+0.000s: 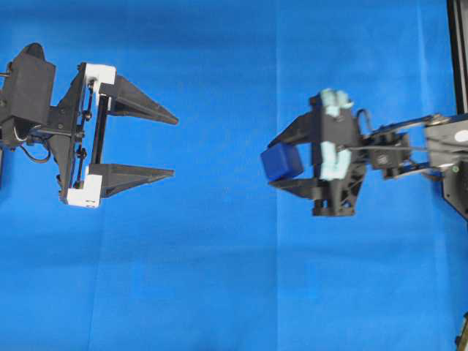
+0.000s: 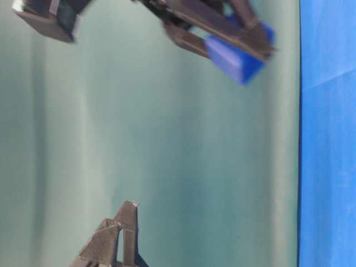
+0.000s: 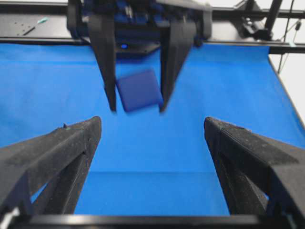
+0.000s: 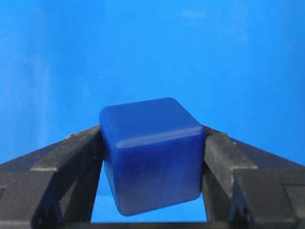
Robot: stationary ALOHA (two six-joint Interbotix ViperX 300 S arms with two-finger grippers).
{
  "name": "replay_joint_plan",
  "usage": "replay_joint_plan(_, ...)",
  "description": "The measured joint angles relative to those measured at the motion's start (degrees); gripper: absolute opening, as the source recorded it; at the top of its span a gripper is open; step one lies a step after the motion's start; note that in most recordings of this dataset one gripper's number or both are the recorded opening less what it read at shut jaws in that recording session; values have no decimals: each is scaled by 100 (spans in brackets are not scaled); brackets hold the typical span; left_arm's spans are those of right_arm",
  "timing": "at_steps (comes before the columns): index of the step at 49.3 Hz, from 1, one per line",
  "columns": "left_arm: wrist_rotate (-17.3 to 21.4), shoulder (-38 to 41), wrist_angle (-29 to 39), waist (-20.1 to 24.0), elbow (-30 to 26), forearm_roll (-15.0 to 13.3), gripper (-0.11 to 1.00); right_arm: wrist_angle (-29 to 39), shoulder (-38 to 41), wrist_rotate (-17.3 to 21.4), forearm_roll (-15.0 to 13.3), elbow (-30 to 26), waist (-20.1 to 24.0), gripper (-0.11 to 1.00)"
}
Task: Handover the blue block to the right arm after grasping it with the left arm, then place it in the designated position.
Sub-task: 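Lower the cube with the right gripper and release it on the table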
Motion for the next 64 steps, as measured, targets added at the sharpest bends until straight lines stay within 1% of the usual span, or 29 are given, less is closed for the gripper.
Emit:
replay_joint_plan(12,0,-9,9,0,9,0,93,-729,879,0,246,0,0,48)
replay_joint_plan(20,0,-9,9,0,0,0,93,-1125,1362,9,264,0,0,48)
replay_joint_plan(40,-9,-9,9,35,0,0,93,-2188,2285,9,308,-88,35,48)
replay_joint_plan(52,-9,-9,9,62,0,0,93,-2312,2628,9,299,-264,132,48)
replay_joint_plan(64,-35,-9,9,62,0,0,93,-2329,2663,9,308,-281,158,48)
